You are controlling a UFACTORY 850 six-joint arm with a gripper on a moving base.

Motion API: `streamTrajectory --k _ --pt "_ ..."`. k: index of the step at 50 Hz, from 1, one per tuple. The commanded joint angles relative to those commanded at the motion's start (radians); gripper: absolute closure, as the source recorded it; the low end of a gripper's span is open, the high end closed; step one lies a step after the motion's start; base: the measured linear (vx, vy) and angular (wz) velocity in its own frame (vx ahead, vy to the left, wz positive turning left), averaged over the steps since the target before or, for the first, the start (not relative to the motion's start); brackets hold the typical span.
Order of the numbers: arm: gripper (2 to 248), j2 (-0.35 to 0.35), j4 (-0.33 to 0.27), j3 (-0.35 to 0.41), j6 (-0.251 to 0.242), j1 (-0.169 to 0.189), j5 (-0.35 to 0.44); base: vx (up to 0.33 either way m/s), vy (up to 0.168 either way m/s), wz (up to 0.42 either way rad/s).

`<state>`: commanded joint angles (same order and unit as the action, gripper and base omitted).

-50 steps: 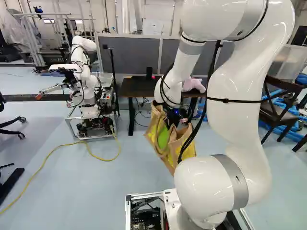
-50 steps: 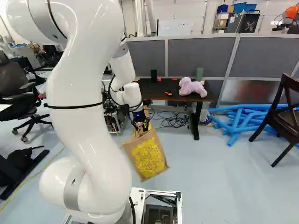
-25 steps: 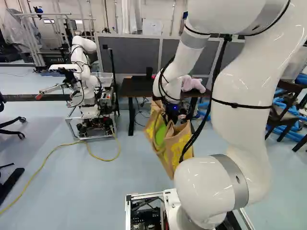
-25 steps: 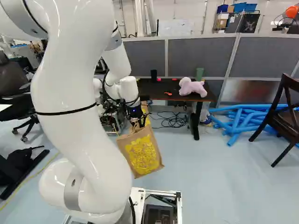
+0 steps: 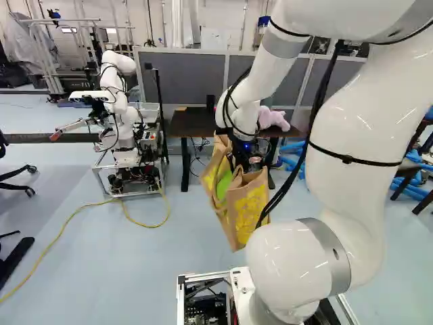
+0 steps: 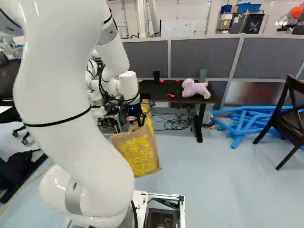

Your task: Pick up the bag on the ground and place it on the table

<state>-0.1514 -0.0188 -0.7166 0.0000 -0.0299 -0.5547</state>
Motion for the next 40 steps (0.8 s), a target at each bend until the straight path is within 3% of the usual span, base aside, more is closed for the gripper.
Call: streamTrajectory --k 21,40 --pt "229 0.076 0.067 -0.004 0.000 0.001 -0.063 0.000 0.000 0.000" --pt "229 0.135 0.085 -0.016 0.000 0.002 -0.111 0.000 0.000 0.000"
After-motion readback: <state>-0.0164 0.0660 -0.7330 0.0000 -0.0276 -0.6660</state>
